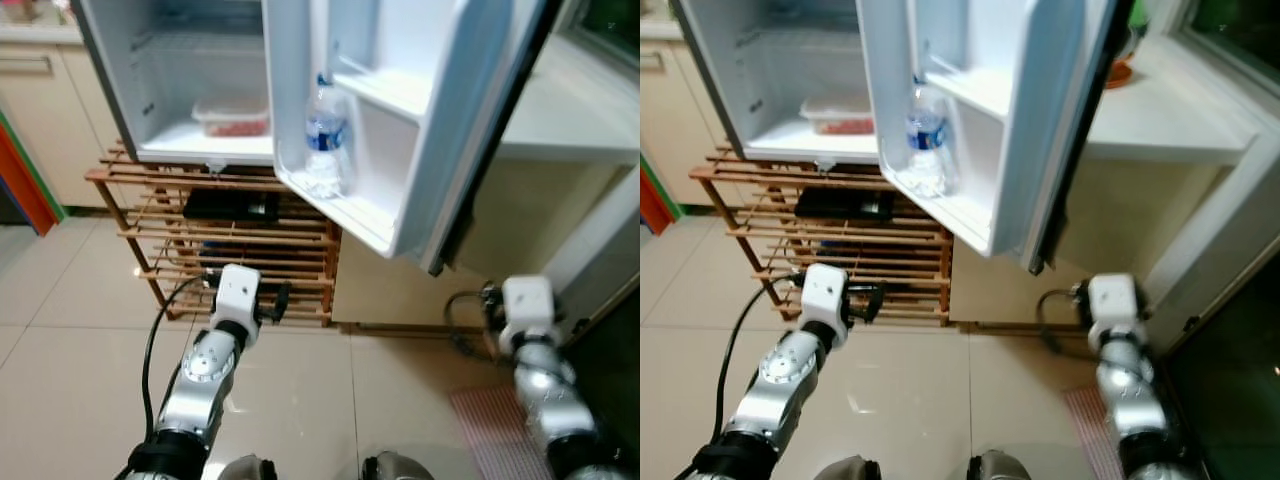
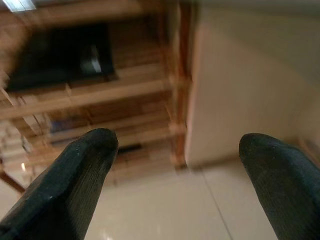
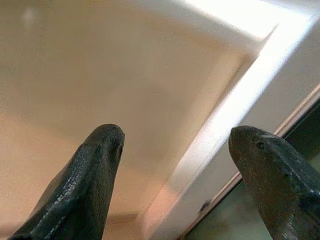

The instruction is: Restocking fridge

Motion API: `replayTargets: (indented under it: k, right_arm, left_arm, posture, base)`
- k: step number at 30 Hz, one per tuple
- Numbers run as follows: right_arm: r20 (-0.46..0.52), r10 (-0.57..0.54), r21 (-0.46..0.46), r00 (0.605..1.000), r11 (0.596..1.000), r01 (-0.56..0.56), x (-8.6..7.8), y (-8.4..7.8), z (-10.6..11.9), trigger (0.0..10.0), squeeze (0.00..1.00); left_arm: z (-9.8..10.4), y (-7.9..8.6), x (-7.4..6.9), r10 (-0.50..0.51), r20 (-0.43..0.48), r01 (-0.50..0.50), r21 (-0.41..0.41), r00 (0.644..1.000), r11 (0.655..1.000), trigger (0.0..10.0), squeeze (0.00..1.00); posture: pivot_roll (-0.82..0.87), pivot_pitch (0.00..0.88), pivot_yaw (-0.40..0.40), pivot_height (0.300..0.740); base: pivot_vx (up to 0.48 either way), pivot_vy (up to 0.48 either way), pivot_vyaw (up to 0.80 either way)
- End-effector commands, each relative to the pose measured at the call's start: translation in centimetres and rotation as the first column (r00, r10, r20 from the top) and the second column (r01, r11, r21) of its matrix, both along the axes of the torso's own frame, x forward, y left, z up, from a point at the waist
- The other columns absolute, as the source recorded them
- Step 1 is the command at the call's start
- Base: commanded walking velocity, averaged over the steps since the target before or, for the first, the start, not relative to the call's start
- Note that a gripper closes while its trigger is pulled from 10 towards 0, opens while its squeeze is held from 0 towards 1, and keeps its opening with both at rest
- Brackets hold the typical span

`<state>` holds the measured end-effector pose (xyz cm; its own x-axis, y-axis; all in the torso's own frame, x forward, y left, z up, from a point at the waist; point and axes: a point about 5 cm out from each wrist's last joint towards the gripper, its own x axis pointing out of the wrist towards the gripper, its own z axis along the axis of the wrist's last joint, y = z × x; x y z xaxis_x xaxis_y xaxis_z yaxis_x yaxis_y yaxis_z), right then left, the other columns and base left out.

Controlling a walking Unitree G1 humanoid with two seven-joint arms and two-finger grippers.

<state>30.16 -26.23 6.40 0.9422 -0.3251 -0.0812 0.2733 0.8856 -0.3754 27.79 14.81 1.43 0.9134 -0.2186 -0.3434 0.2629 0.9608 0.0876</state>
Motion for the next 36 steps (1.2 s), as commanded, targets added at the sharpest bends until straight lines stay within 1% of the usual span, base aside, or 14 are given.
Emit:
replayTargets:
  k: [1, 3, 7, 11, 14, 18, 22, 27, 29, 32, 33, 34, 35, 36]
  right_arm:
    - [0.014, -0.034, -0.008, 0.999, 0.999, 0.034, 0.8, -0.4, 0.8, 10.0, 0.0]
    - [0.05, -0.057, -0.026, 0.997, 0.998, 0.058, 2.9, -1.0, 3.2, 10.0, 0.0]
    - [0.097, -0.047, -0.007, 0.994, 0.999, 0.047, 4.3, -0.6, 4.8, 10.0, 0.0]
    - [0.242, 0.044, 0.139, 0.969, 0.987, -0.08, 7.1, 1.8, 9.0, 10.0, 0.0]
    - [0.277, 0.088, 0.165, 0.957, 0.977, -0.137, 7.6, 2.7, 9.8, 10.0, 0.0]
    - [0.338, 0.179, 0.281, 0.924, 0.918, -0.281, 8.2, 5.2, 10.8, 10.0, 0.0]
    - [0.387, 0.244, 0.262, 0.889, 0.896, -0.359, 8.1, 6.0, 12.0, 10.0, 0.0]
    - [0.404, 0.281, 0.285, 0.871, 0.866, -0.411, 7.8, 6.5, 12.4, 10.0, 0.0]
    - [0.417, 0.314, 0.307, 0.853, 0.834, -0.458, 7.4, 7.0, 12.7, 10.0, 0.0]
    - [0.434, 0.433, 0.351, 0.79, 0.726, -0.591, 6.1, 9.0, 13.2, 10.0, 0.0]
    - [0.434, 0.433, 0.351, 0.79, 0.726, -0.591, 6.1, 9.0, 13.2, 10.0, 0.0]
    - [0.427, 0.489, 0.359, 0.761, 0.681, -0.639, 5.6, 9.7, 13.2, 10.0, 0.0]
    - [0.415, 0.581, 0.374, 0.7, 0.593, -0.714, 4.3, 11.0, 13.3, 10.0, 0.0]
    - [0.415, 0.581, 0.374, 0.7, 0.593, -0.714, 4.3, 11.0, 13.3, 10.0, 0.0]
  left_arm:
    - [-0.7, -0.2, -0.1, -0.042, -0.035, 0.044, 0.03, 0.998, 0.999, 10.0, 0.0]
    - [-2.6, -0.4, -1.8, -0.073, -0.125, 0.08, 0.046, 0.989, 0.996, 10.0, 0.0]
    - [-3.1, -0.7, -2.6, -0.092, -0.131, 0.096, 0.029, 0.987, 0.995, 10.0, 0.0]
    - [-3.2, -1.2, -3.1, -0.108, -0.097, 0.108, -0.006, 0.989, 0.994, 10.0, 0.0]
    - [-3.2, -1.2, -3.1, -0.1, -0.091, 0.099, -0.016, 0.991, 0.995, 10.0, 0.0]
    - [-4.0, -0.8, -3.5, -0.068, -0.136, 0.067, -0.01, 0.988, 0.998, 10.0, 0.0]
    - [-6.1, 0.6, -4.6, -0.034, -0.288, 0.076, 0.135, 0.957, 0.988, 10.0, 0.0]
    - [-7.1, 2.4, -5.2, 0.054, -0.383, 0.038, 0.226, 0.922, 0.973, 10.0, 0.0]
    - [-7.4, 3.3, -5.5, 0.095, -0.417, 0.019, 0.263, 0.904, 0.965, 10.0, 0.0]
    - [-8.0, 4.5, -6.3, 0.142, -0.486, 0.018, 0.31, 0.863, 0.951, 10.0, 0.0]
    - [-8.0, 4.5, -6.3, 0.142, -0.486, 0.018, 0.31, 0.863, 0.951, 10.0, 0.0]
    - [-8.3, 4.7, -6.8, 0.153, -0.516, 0.015, 0.308, 0.843, 0.951, 10.0, 0.0]
    - [-8.9, 5.1, -7.9, 0.173, -0.579, 0.012, 0.301, 0.797, 0.954, 10.0, 0.0]
    - [-8.9, 5.1, -7.9, 0.173, -0.579, 0.012, 0.301, 0.797, 0.954, 10.0, 0.0]
  posture:
    - [-0.04, 0.0, -0.017, 0.693]
    - [-0.04, 0.013, -0.001, 0.693]
    - [-0.05, 0.025, 0.003, 0.693]
    - [-0.03, 0.047, -0.014, 0.693]
    - [-0.03, 0.051, -0.026, 0.693]
    - [-0.04, 0.055, -0.039, 0.693]
    - [-0.07, 0.045, -0.032, 0.693]
    - [-0.08, 0.032, -0.029, 0.693]
    - [-0.09, 0.025, -0.026, 0.693]
    - [-0.1, 0.012, -0.022, 0.693]
    - [-0.1, 0.012, -0.022, 0.693]
    - [-0.1, 0.008, -0.02, 0.693]
    - [-0.1, 0.003, -0.02, 0.693]
    - [-0.1, 0.003, -0.02, 0.693]
  base:
    - [0.0, 0.0, 0.0]
    - [0.0, 0.0, 0.0]
    - [0.0, 0.0, 0.0]
    - [0.0, 0.0, 0.0]
    - [0.0, 0.0, 0.0]
    - [0.0, 0.0, 0.0]
    - [0.0, 0.0, 0.0]
    - [0.0, 0.0, 0.0]
    - [0.0, 0.0, 0.0]
    - [0.0, 0.0, 0.0]
    - [0.0, 0.0, 0.0]
    - [0.0, 0.0, 0.0]
    - [0.0, 0.0, 0.0]
    - [0.0, 0.0, 0.0]
